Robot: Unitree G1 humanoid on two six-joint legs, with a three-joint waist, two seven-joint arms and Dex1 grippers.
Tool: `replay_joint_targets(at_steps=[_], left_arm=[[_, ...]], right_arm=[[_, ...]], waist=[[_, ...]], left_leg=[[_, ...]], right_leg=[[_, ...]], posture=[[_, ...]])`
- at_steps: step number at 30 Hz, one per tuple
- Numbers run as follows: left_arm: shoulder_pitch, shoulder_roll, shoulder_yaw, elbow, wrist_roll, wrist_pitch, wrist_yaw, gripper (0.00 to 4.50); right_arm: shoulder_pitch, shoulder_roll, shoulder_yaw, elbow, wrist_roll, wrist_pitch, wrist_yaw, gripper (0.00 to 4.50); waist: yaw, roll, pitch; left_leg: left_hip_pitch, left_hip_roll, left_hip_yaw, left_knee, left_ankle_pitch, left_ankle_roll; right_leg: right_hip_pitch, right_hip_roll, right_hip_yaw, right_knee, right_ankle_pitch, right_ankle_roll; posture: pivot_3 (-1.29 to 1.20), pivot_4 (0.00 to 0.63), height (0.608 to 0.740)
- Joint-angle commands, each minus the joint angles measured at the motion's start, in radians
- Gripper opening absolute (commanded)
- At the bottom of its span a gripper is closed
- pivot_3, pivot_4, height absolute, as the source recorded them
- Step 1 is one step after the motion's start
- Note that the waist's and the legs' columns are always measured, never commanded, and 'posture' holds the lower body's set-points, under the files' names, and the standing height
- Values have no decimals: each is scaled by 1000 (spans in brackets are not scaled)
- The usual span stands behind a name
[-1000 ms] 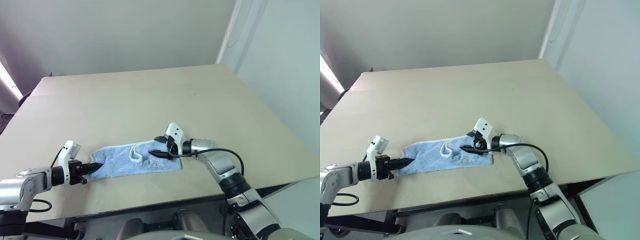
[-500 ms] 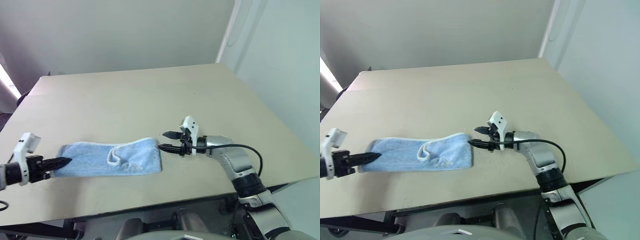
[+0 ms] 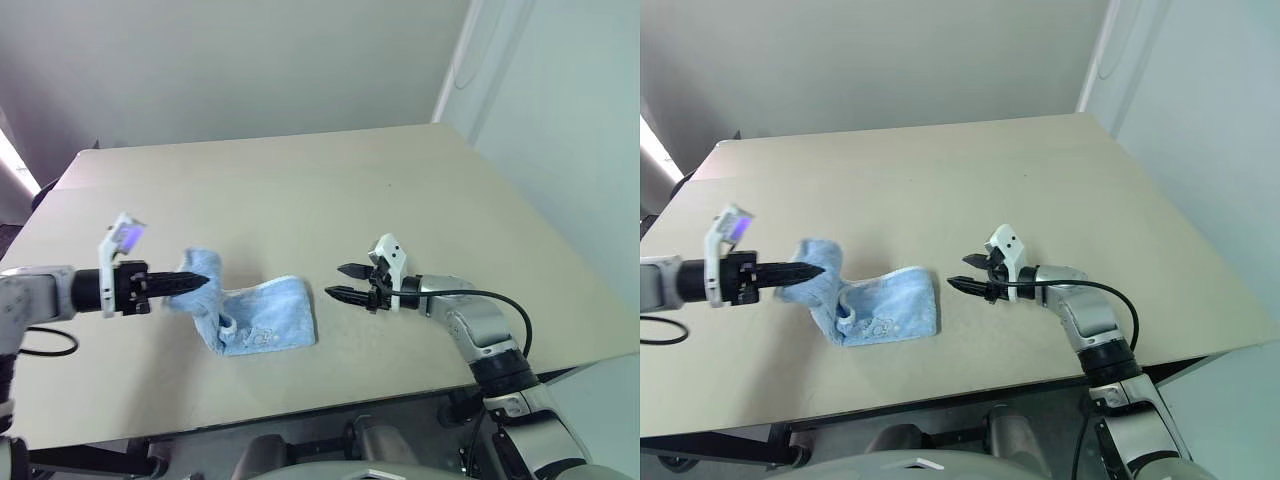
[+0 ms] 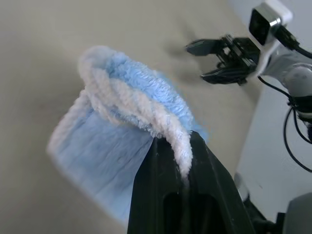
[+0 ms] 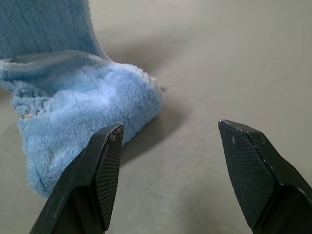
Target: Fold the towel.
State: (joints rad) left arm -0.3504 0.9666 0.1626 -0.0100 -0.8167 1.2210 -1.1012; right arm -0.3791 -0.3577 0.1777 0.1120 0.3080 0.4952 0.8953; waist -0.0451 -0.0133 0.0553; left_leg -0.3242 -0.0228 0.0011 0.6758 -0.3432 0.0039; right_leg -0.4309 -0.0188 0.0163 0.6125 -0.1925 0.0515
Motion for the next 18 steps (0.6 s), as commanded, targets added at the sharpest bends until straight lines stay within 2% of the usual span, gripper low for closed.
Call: replay_joint_targets(at_steps=[1, 7, 12, 16, 18], left_arm=[[-94, -34, -81, 26, -3, 26, -25, 21], [-182, -115, -245, 41, 33, 10, -57, 21], [-196, -187, -290, 74, 65, -3, -22, 21], [-175, -205, -302, 76, 65, -14, -41, 21], [-161, -210, -303, 55, 58, -25, -55, 520]], right_arm=[[2, -4, -33, -47, 14, 4, -21, 3276], [45, -8, -56, -82, 21, 21, -67, 3276], [78, -6, -68, -99, 15, 23, -113, 3276], [90, -7, -77, -106, 19, 24, -140, 3276], [95, -10, -77, -102, 16, 23, -148, 3276]], waist=[[0, 0, 0], [0, 0, 0], [1, -1, 0], [0, -1, 1], [1, -1, 1]], left_leg=[[0, 0, 0, 0, 0, 0], [0, 0, 0, 0, 0, 0], [0, 0, 0, 0, 0, 0], [0, 0, 1, 1, 0, 0], [0, 0, 0, 1, 0, 0]], right_leg=[[0, 1, 0, 0, -1, -1], [0, 3, 2, 0, -2, -2], [0, 4, 2, 0, -2, -2], [0, 4, 3, 0, -2, -2], [0, 4, 3, 0, -2, -2]], posture=[[0, 0, 740], [0, 0, 740], [0, 0, 740], [0, 0, 740], [0, 0, 740]])
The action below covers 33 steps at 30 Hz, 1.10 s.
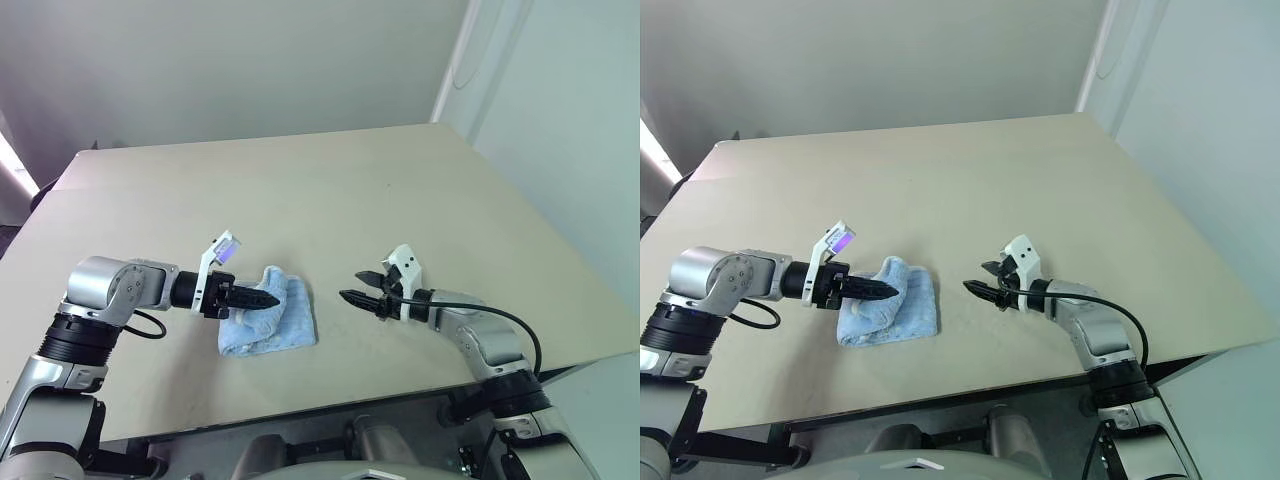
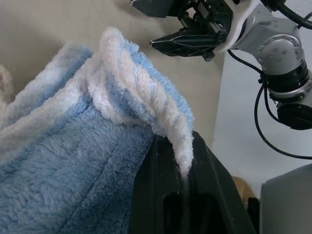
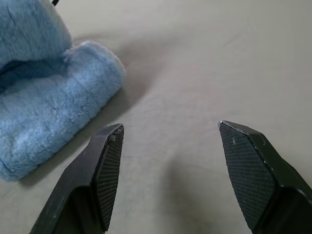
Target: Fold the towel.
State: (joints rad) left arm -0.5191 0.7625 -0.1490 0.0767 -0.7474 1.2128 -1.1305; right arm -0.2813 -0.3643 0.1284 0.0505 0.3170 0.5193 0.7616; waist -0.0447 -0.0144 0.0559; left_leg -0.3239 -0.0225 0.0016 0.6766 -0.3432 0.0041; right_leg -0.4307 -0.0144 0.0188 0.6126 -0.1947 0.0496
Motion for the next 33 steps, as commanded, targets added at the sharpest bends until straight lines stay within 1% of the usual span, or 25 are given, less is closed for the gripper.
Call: replay_joint_targets(at_steps=[1, 7, 10, 15, 17, 19, 22, 24, 25, 27, 29, 33], left_arm=[[12, -10, 7, -34, -8, -22, -25, 765], [34, -4, 17, -63, -12, -23, -33, 2855], [34, -4, 66, -68, -27, -39, -29, 3919], [50, -1, 168, -122, -42, -128, -24, 3919], [74, 10, 181, -152, -20, -183, -26, 3919], [106, -7, 215, -173, 5, -288, -17, 3919], [168, 10, 188, -175, 110, -478, -40, 3919], [216, -16, 173, -161, 176, -651, -72, 3919], [235, -20, 161, -158, 200, -698, -83, 3919], [261, -54, 145, -146, 221, -763, -86, 3919], [258, -113, 130, -103, 256, -814, -39, 3919], [287, -174, 66, -33, 340, -930, -44, 3919]], right_arm=[[1, -5, -26, -42, 6, -2, -16, 3276], [4, -14, -25, -32, 0, -1, -22, 3276], [3, -16, -26, -28, 3, -2, -21, 3276], [-7, -9, -24, -21, 6, -17, -13, 3276], [-14, -9, -33, -32, 22, -18, 0, 3276], [-24, -12, -44, -45, 40, -22, 20, 3276], [-46, -26, -48, -56, 52, -25, 53, 3276], [-67, -30, -45, -53, 50, -27, 65, 3276], [-77, -30, -43, -48, 47, -28, 68, 3276], [-95, -32, -34, -35, 36, -38, 75, 3276], [-108, -30, -31, -24, 29, -41, 76, 3276], [-113, -26, -30, -22, 21, -53, 74, 3276]], waist=[[0, 0, 0], [1, 0, 0], [1, 0, 0], [0, 0, 0], [0, 0, 0], [1, 0, 0], [1, 0, 0], [2, 0, 0], [3, 0, 0], [4, 0, 0], [11, 1, 0], [12, 0, 0]], left_leg=[[0, 0, 0, 0, 0, 0], [0, 0, 0, 0, 0, 0], [0, 0, 0, 0, 0, 0], [0, 0, 0, 0, 0, 0], [0, 0, 0, 0, 0, 0], [0, 0, 0, 0, 0, 0], [0, 0, 0, 0, 0, 0], [1, 0, 0, 0, 0, 0], [1, 1, 0, 0, 0, 0], [1, 1, 0, 0, 0, 0], [1, 0, 1, 1, 0, 0], [0, 0, 1, 2, 0, 0]], right_leg=[[0, 0, 0, 0, 0, 0], [0, 0, 0, 0, 0, 0], [0, 0, 0, 0, 0, 0], [0, 0, 0, 0, 0, 0], [0, 0, 0, 0, 0, 0], [0, 0, 1, 0, 0, 0], [0, 0, 1, 0, 0, 0], [1, 0, 1, 0, 0, 0], [1, 0, 1, 0, 0, -1], [1, 0, 1, 0, 0, -1], [1, 0, 0, 0, 0, -1], [2, -1, 0, -1, 0, 0]], posture=[[0, 0, 740], [0, 0, 740], [0, 0, 740], [0, 0, 740], [0, 0, 740], [0, 0, 740], [0, 0, 740], [0, 0, 740], [0, 0, 740], [0, 0, 740], [0, 0, 740], [0, 0, 740]])
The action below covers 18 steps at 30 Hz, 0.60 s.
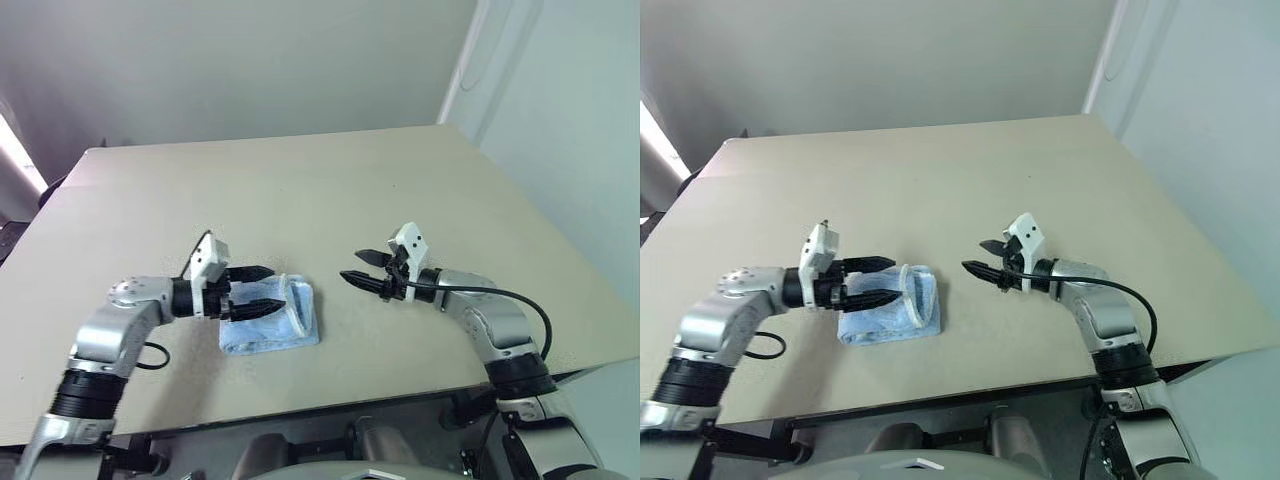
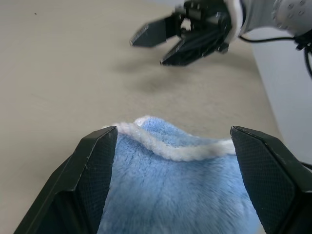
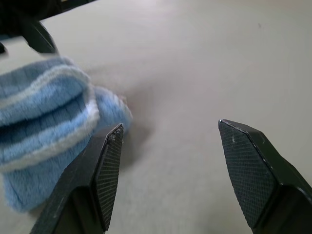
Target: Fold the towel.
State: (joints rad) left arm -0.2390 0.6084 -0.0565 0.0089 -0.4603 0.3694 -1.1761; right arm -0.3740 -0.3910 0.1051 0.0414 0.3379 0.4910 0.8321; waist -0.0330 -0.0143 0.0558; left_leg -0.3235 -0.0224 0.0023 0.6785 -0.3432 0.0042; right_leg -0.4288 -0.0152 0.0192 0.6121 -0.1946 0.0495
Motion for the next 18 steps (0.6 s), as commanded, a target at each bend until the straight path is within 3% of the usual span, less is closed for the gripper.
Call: replay_joint_targets(at_steps=[1, 9, 12, 17, 18], left_arm=[[13, -36, -40, 61, 76, -119, 9, 3919], [38, -130, -111, 244, 205, -351, 24, 3919], [18, -157, -94, 254, 187, -362, 26, 3919], [1, -139, -42, 174, 122, -309, 13, 3957], [3, -128, -29, 144, 100, -281, 7, 3957]], right_arm=[[-19, 0, -7, -14, -1, -26, 3, 3276], [-9, -16, -13, -37, 6, 12, 4, 3276], [-2, -21, -15, -54, 29, 51, 13, 3276], [9, -24, -24, -110, 131, 246, 29, 4481], [6, -28, -23, -116, 151, 297, 29, 4481]], waist=[[0, 0, 0], [3, 2, -1], [16, 2, -1], [20, 2, -1], [19, 2, -1]], left_leg=[[0, 0, 0, 0, 0, 0], [2, 0, 0, 0, 0, 0], [2, 0, 0, 1, 0, 0], [2, 0, 0, 2, 0, 0], [1, 0, 0, 2, 0, 0]], right_leg=[[0, 0, 0, 0, 0, 0], [1, -1, 0, 1, 0, 0], [2, 0, 0, 1, 0, 0], [2, 0, 0, 1, 0, 0], [2, 0, 0, 1, 0, 0]], posture=[[0, 0, 740], [0, 0, 740], [0, 0, 740], [0, 0, 740], [0, 0, 740]])
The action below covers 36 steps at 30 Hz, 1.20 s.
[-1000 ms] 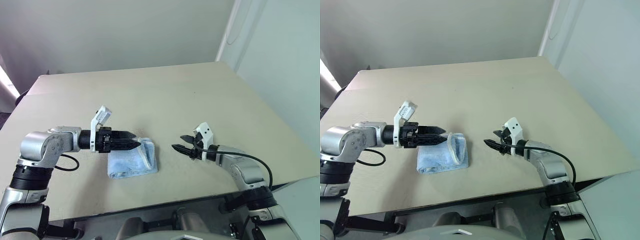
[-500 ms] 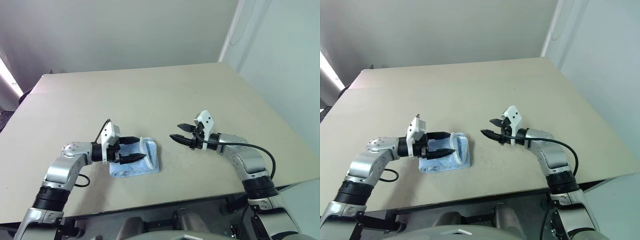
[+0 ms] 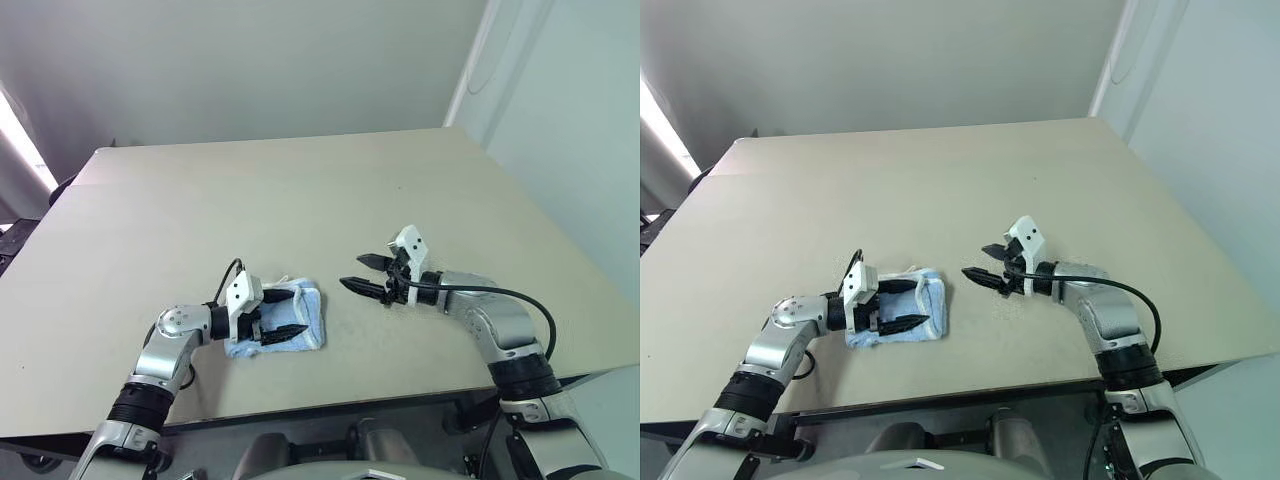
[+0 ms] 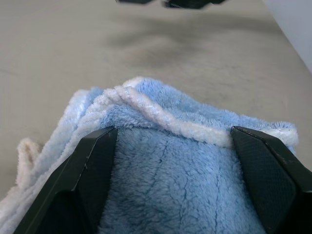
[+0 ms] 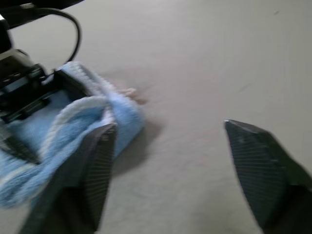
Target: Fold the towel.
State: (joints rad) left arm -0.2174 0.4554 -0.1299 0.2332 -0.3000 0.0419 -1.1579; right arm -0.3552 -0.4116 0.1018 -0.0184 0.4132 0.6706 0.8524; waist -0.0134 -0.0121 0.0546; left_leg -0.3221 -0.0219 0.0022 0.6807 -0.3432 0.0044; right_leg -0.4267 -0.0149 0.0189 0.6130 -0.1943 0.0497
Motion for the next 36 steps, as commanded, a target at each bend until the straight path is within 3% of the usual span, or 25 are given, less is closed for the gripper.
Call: replay_joint_targets(at_steps=[1, 7, 12, 19, 25, 36], left_arm=[[-16, 35, 55, -108, -80, 71, -16, 3957], [46, 144, 119, -295, -195, 223, -52, 3957], [120, 231, 155, -339, -181, 217, -63, 3957], [162, 240, 174, -372, -181, 216, -23, 3957], [181, 241, 167, -394, -175, 213, -12, 3957], [174, 232, 149, -391, -158, 209, -10, 3957]], right_arm=[[-15, -11, -18, -60, 88, 152, 8, 4481], [-97, 34, -102, 9, 286, 550, -28, 4481], [-159, 125, -186, 132, 378, 801, -79, 4481], [-160, 230, -158, 198, 343, 842, -178, 4481], [-186, 253, -162, 252, 327, 823, -208, 4481], [-214, 360, -109, 312, 282, 767, -259, 4481]], waist=[[-1, 0, 0], [-8, 0, 1], [-8, 0, 1], [-8, 1, 1], [-10, 1, 1], [-58, 0, 1]], left_leg=[[0, 0, 0, 0, 0, 0], [-1, 1, 0, 0, 0, 0], [0, 3, -1, -1, 0, 0], [-3, 2, -2, -1, 0, 0], [-5, 2, -2, -1, 0, 0], [-2, 3, -2, -1, 0, 0]], right_leg=[[0, 0, 0, 0, 0, 0], [-2, 0, 0, 0, 0, 0], [-2, 1, -1, 1, 0, -1], [-3, -1, -2, -1, 0, 0], [-5, -1, -2, -1, 0, 0], [-3, 1, -2, 1, 0, 0]], posture=[[0, 0, 740], [0, 0, 740], [0, 0, 740], [0, 0, 740], [0, 0, 740], [0, 0, 740]])
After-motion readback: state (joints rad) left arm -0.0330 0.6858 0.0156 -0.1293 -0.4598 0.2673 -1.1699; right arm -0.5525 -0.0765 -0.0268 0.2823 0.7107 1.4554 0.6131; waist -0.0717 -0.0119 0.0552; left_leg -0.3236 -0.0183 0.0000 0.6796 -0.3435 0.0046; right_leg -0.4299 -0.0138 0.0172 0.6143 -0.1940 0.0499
